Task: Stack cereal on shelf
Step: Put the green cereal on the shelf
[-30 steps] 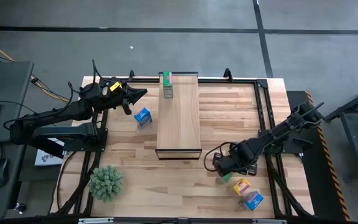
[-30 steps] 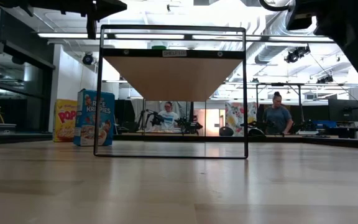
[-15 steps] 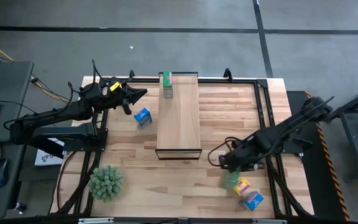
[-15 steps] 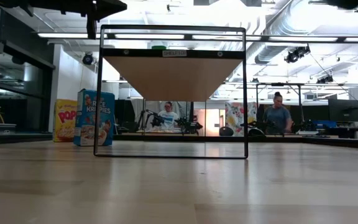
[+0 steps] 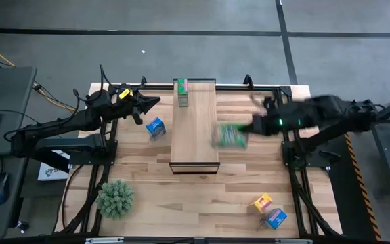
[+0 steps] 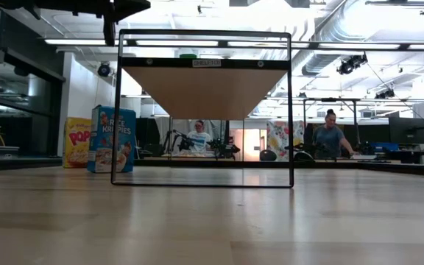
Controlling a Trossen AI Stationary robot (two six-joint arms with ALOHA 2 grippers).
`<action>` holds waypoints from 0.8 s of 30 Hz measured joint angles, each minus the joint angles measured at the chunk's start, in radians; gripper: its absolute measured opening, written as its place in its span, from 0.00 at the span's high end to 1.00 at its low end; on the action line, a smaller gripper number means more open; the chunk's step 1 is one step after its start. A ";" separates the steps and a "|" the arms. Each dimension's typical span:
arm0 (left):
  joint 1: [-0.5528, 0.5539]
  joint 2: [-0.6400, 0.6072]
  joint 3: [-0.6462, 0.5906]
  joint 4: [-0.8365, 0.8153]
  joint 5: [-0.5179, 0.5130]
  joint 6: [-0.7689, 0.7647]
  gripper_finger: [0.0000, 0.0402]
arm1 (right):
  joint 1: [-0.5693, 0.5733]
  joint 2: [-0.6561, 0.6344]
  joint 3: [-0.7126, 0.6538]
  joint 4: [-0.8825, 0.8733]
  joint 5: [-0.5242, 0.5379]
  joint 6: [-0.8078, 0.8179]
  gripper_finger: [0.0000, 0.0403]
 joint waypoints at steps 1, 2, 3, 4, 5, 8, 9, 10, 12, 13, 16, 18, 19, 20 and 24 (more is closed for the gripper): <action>0.000 0.000 0.000 0.012 0.015 -0.004 1.00 | -0.047 0.022 0.038 0.001 -0.002 -0.076 0.54; 0.000 0.000 0.000 0.028 0.033 -0.004 1.00 | -0.096 0.047 0.074 0.002 -0.011 -0.151 0.54; 0.000 0.000 0.000 0.049 0.054 -0.004 1.00 | -0.148 0.081 0.117 -0.001 -0.033 -0.228 0.54; 0.000 0.000 0.000 0.073 0.071 -0.005 1.00 | -0.198 0.116 0.161 -0.001 -0.065 -0.307 0.54; 0.000 0.000 0.000 0.101 0.082 -0.015 1.00 | -0.245 0.156 0.208 -0.003 -0.098 -0.382 0.54; 0.000 0.000 0.000 0.190 0.106 -0.063 1.00 | -0.379 0.288 0.365 -0.049 -0.201 -0.569 0.54; -0.001 0.000 0.000 0.218 0.107 -0.077 1.00 | -0.419 0.335 0.418 -0.081 -0.232 -0.617 0.54; 0.000 0.000 0.000 0.243 0.107 -0.092 1.00 | -0.454 0.382 0.471 -0.124 -0.260 -0.663 0.54; 0.000 0.000 0.000 0.289 0.107 -0.122 1.00 | -0.515 0.474 0.565 -0.230 -0.301 -0.743 0.54; 0.000 0.000 0.000 0.308 0.105 -0.136 1.00 | -0.541 0.521 0.611 -0.288 -0.315 -0.778 0.54; 0.000 0.000 0.000 0.349 0.094 -0.173 1.00 | -0.598 0.642 0.723 -0.451 -0.327 -0.875 0.54; 0.000 0.000 0.000 0.366 0.081 -0.192 1.00 | -0.622 0.710 0.771 -0.525 -0.328 -0.925 0.54; 0.000 0.000 0.000 0.374 0.073 -0.198 1.00 | -0.630 0.728 0.766 -0.529 -0.333 -0.941 0.54; 0.000 0.000 0.000 0.382 0.067 -0.203 1.00 | -0.638 0.735 0.743 -0.520 -0.354 -0.956 0.54; 0.000 0.000 0.000 0.388 0.044 -0.204 1.00 | -0.655 0.767 0.691 -0.512 -0.399 -0.993 0.54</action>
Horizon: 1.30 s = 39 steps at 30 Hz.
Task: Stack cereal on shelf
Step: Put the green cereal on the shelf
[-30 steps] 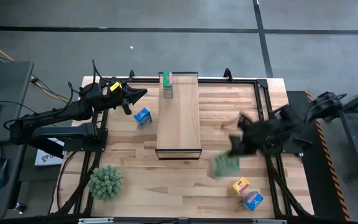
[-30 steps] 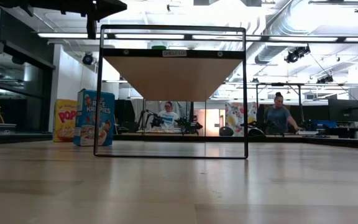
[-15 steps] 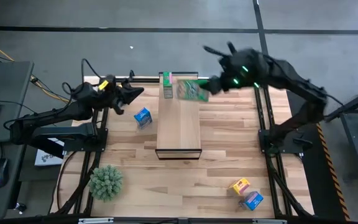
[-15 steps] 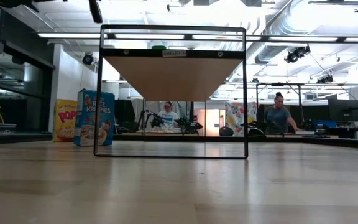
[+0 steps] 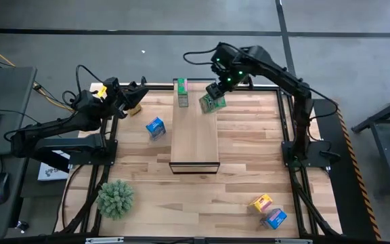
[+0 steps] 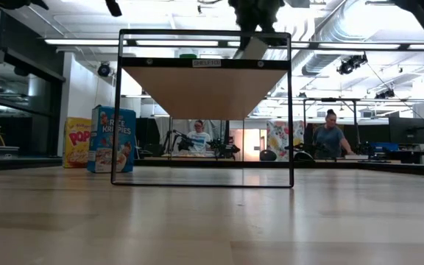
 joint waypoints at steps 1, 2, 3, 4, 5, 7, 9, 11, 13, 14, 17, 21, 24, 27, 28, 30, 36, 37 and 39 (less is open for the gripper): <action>0.000 0.000 0.000 0.001 -0.001 0.000 1.00 | -0.001 0.005 -0.011 0.001 0.001 -0.002 0.54; 0.000 0.000 0.000 0.001 -0.001 0.000 1.00 | -0.001 0.007 -0.022 0.007 0.000 -0.002 0.54; 0.000 0.000 0.000 0.001 -0.001 0.000 1.00 | -0.002 0.009 -0.030 0.019 0.001 -0.002 0.54; 0.000 0.000 0.000 0.001 -0.001 0.000 1.00 | -0.002 0.009 -0.034 0.035 0.001 -0.002 0.54; 0.000 0.000 0.000 0.001 -0.001 0.001 1.00 | -0.002 0.010 -0.034 0.042 0.001 -0.002 0.54; 0.000 0.000 0.000 0.001 -0.001 0.001 1.00 | -0.001 0.009 -0.034 0.060 0.001 -0.003 0.54; 0.000 0.000 0.000 0.001 -0.001 0.001 1.00 | -0.001 0.009 -0.034 0.079 0.001 -0.003 0.54; 0.000 0.000 0.000 0.001 -0.001 0.001 1.00 | -0.001 0.009 -0.034 0.078 0.002 -0.003 0.54; 0.000 0.000 0.000 0.001 -0.001 0.001 1.00 | -0.001 0.009 -0.034 0.078 0.023 -0.002 0.54; 0.000 0.000 0.000 0.001 -0.001 0.001 1.00 | -0.001 0.009 -0.034 0.078 0.049 -0.001 0.54; 0.000 0.000 0.000 0.000 -0.001 0.002 0.99 | -0.001 0.009 -0.034 0.078 0.109 0.038 0.54; 0.000 0.000 0.000 0.000 -0.001 0.002 0.99 | -0.002 0.009 -0.034 0.078 0.107 0.050 0.54; 0.000 0.000 0.000 0.000 -0.001 0.002 0.99 | 0.000 0.009 -0.034 0.078 0.101 0.050 0.54; 0.000 0.000 0.000 0.000 -0.001 0.002 0.99 | 0.001 0.009 -0.034 0.078 0.105 0.058 0.54; 0.000 0.000 0.000 0.000 -0.001 0.002 0.99 | 0.001 0.009 -0.034 0.079 0.109 0.058 0.54; 0.000 0.000 0.000 0.000 -0.001 0.002 0.99 | 0.001 0.009 -0.034 0.087 0.113 0.058 0.54; 0.000 0.000 0.000 0.000 -0.001 0.002 0.99 | 0.001 0.009 -0.034 0.109 0.113 0.057 0.54; 0.000 0.000 0.000 0.000 0.000 0.002 0.99 | 0.001 0.009 -0.034 0.110 0.113 0.057 0.54; 0.000 0.000 0.000 0.000 0.006 0.002 0.99 | 0.001 0.009 -0.034 0.110 0.114 0.054 0.54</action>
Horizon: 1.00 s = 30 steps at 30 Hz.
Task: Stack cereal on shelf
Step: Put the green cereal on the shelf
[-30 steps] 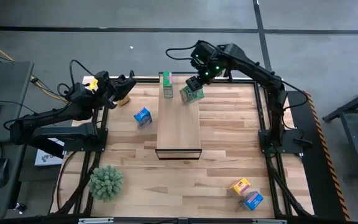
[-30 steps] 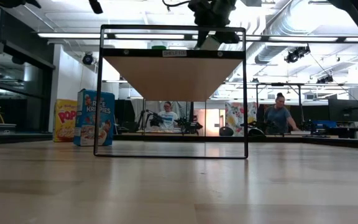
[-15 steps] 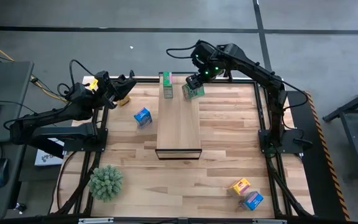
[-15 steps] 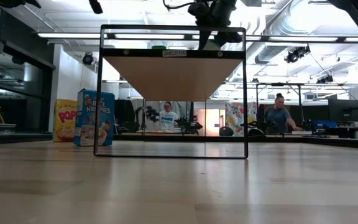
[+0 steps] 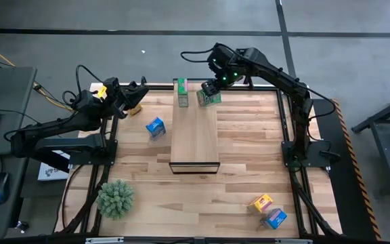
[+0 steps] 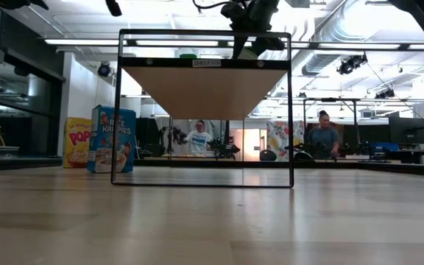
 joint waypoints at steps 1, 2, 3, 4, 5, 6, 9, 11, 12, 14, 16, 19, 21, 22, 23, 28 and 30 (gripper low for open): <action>0.000 0.000 0.000 0.000 0.002 0.000 0.99 | 0.000 0.000 0.000 0.000 0.000 -0.001 0.54; 0.000 0.000 0.000 0.000 0.007 0.000 0.99 | 0.000 0.000 0.000 0.000 0.000 -0.001 0.54; 0.000 0.000 0.000 0.000 0.010 0.000 0.99 | 0.000 0.001 0.000 0.000 0.000 -0.001 0.54; 0.000 0.000 0.000 0.000 0.011 0.000 0.99 | 0.000 0.003 0.000 -0.002 0.000 -0.002 0.54; 0.000 0.000 0.000 0.000 0.012 0.000 0.99 | 0.000 0.007 0.000 -0.005 0.000 -0.003 0.54; 0.000 0.000 0.000 0.000 0.012 0.000 0.99 | 0.000 0.012 0.000 -0.007 0.000 -0.004 0.54; 0.000 0.000 0.000 0.000 0.012 0.000 0.99 | 0.000 0.021 0.002 -0.001 -0.002 -0.003 0.54; 0.000 0.000 0.000 0.000 0.012 0.000 0.99 | 0.000 0.023 0.002 0.005 -0.005 -0.003 0.54; 0.000 0.000 0.000 0.000 0.012 0.000 0.99 | 0.000 0.023 0.002 0.010 -0.005 -0.004 0.54; 0.000 0.000 0.000 0.000 0.012 0.000 0.99 | 0.000 0.024 0.002 0.019 -0.008 -0.003 0.54; 0.000 0.000 0.000 0.000 0.012 0.000 0.99 | 0.000 0.024 0.002 0.022 -0.009 -0.004 0.54; 0.000 0.000 0.000 0.000 0.012 0.000 0.99 | 0.000 0.024 0.002 0.020 -0.005 0.003 0.54; 0.000 0.000 0.000 0.000 0.012 0.000 0.99 | 0.000 0.025 0.002 0.024 -0.007 -0.001 0.54; 0.000 0.000 0.000 0.000 0.012 0.000 0.99 | 0.000 0.025 0.002 0.029 -0.007 -0.001 0.54; 0.000 0.000 0.000 0.000 0.012 0.000 0.99 | 0.000 0.025 0.002 0.033 -0.008 0.003 0.54; 0.000 0.000 0.000 0.000 0.012 0.000 0.99 | 0.000 0.026 0.001 0.053 -0.008 0.016 0.54; 0.000 0.000 0.000 0.000 0.015 0.000 0.99 | 0.000 0.027 0.001 0.056 -0.007 0.004 0.54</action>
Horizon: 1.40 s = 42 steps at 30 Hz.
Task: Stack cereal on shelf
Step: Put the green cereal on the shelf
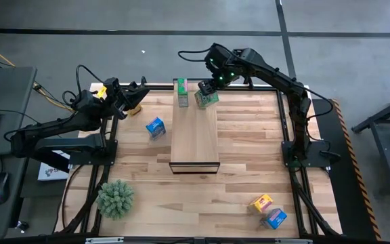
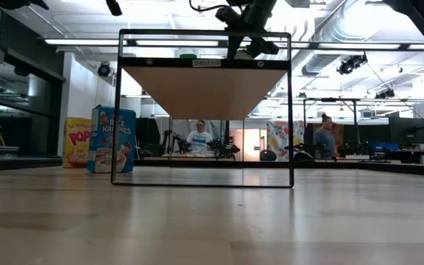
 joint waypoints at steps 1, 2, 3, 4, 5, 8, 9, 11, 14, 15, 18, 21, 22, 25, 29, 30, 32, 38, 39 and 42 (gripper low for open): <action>0.000 0.000 0.000 0.000 0.004 0.000 0.99 | 0.000 0.000 0.000 0.000 0.002 0.000 0.54; 0.000 0.000 0.000 0.000 0.004 0.000 0.99 | 0.000 0.000 0.000 0.001 0.000 -0.001 0.54; 0.000 0.000 0.000 0.000 0.005 0.000 0.99 | 0.000 0.000 0.000 0.002 -0.002 -0.001 0.54; 0.000 0.000 0.000 0.000 0.005 0.000 0.99 | 0.000 0.000 0.000 0.002 -0.002 0.002 0.54; 0.000 0.000 0.000 0.000 0.005 0.000 0.99 | 0.000 0.000 0.000 0.002 0.000 0.009 0.54; 0.000 0.000 0.000 0.000 0.005 0.000 0.99 | 0.000 0.000 0.000 0.007 -0.001 0.018 0.54; 0.000 0.000 0.000 0.000 0.005 0.000 0.99 | 0.000 0.000 0.000 0.009 -0.002 0.018 0.54; 0.000 0.000 0.000 0.000 0.005 0.000 0.99 | 0.000 0.000 0.000 0.013 -0.012 0.018 0.54; 0.000 0.000 0.000 0.000 0.005 0.000 0.99 | 0.000 0.000 0.000 0.023 -0.029 0.018 0.54; 0.000 0.000 0.000 0.000 0.005 0.000 0.99 | 0.000 0.000 0.000 0.026 -0.030 0.018 0.54; 0.000 0.000 0.000 0.000 0.005 0.000 0.99 | 0.000 0.000 0.000 0.032 -0.054 0.018 0.54; 0.000 0.000 0.000 0.000 0.005 0.000 0.99 | 0.000 0.000 0.000 0.031 -0.059 0.017 0.54; 0.000 0.000 0.000 0.000 0.005 0.000 0.99 | 0.000 0.000 0.000 0.031 -0.059 0.018 0.53; 0.000 0.000 0.000 0.000 0.005 0.000 0.99 | 0.000 0.000 0.000 0.030 -0.036 0.018 0.50; 0.000 0.000 0.000 0.000 0.005 0.000 0.99 | 0.001 0.000 0.000 0.010 -0.009 -0.027 0.46; 0.000 0.000 0.000 0.000 0.005 0.000 0.99 | 0.002 0.000 0.000 0.007 -0.003 -0.021 0.46; 0.000 0.000 0.000 0.000 0.005 0.000 0.99 | 0.002 0.000 0.000 0.007 0.012 -0.005 0.47; 0.000 0.000 0.000 0.000 0.005 0.000 0.99 | -0.001 0.000 0.000 0.008 0.020 0.015 0.51; 0.000 0.000 0.000 0.000 0.005 0.000 0.99 | -0.001 0.000 0.000 0.010 0.021 0.018 0.51; 0.000 0.000 0.000 0.000 0.005 0.000 0.99 | -0.001 0.000 -0.001 0.031 0.039 0.019 0.51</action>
